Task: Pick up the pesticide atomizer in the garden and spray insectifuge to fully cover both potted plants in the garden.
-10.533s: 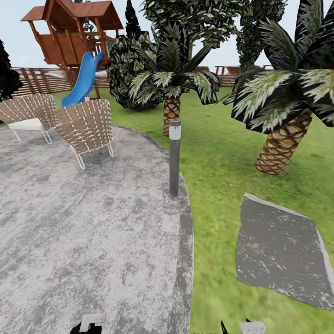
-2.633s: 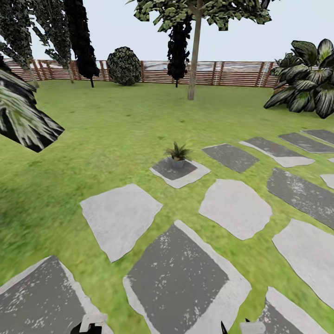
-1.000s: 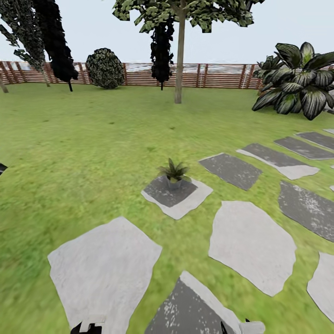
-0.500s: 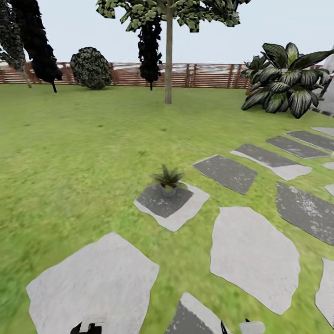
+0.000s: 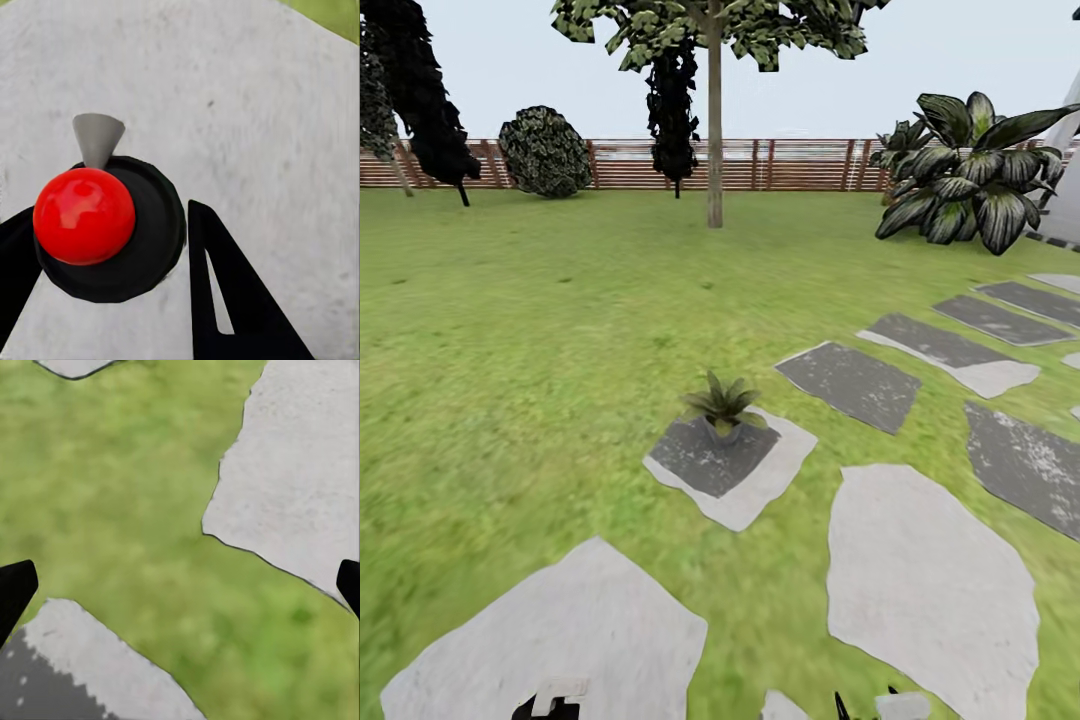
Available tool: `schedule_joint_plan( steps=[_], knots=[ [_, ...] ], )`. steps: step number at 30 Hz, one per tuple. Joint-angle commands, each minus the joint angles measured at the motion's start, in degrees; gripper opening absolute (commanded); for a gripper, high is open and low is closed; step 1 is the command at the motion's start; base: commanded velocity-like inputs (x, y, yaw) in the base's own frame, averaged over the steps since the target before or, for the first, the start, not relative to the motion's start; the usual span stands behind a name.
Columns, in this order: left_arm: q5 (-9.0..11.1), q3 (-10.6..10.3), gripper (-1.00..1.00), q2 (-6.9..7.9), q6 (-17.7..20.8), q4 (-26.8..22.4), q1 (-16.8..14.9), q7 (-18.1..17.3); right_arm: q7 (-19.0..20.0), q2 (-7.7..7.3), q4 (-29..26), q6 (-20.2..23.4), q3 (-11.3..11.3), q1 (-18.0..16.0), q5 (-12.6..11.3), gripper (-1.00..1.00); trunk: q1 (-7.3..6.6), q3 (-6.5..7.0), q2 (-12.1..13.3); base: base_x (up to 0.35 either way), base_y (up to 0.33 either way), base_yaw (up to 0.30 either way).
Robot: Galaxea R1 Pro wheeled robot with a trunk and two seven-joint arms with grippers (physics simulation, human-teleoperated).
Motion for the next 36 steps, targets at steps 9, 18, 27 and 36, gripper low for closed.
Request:
schedule_joint_plan(
  steps=[9,18,27,36],
  knots=[
    [0.0,0.1,-1.0,-0.01,-0.2,0.0,0.0,0.1,-0.1,-0.03,0.0,-0.2,0.3,0.0,-0.1,1.0,0.03,-0.04,0.0,0.338,0.092,0.0],
    [0.0,0.1,-1.0,-0.01,-0.2,0.0,0.0,0.1,-0.1,-0.03,0.0,-0.2,0.3,0.0,-0.1,1.0,0.03,-0.04,0.0,0.338,0.006,0.0],
    [0.1,0.1,-1.0,0.02,-0.2,0.0,0.0,0.1,-0.1,-0.03,0.0,-0.2,0.2,0.0,-0.1,1.0,0.03,-0.04,0.0,0.336,0.0,0.0],
    [0.0,-0.1,-1.0,-0.08,-0.3,-0.5,0.0,0.1,-0.1,-0.37,0.1,-0.2,0.3,0.0,-0.1,1.0,0.03,-0.04,0.0,0.335,0.0,0.0]
  ],
)
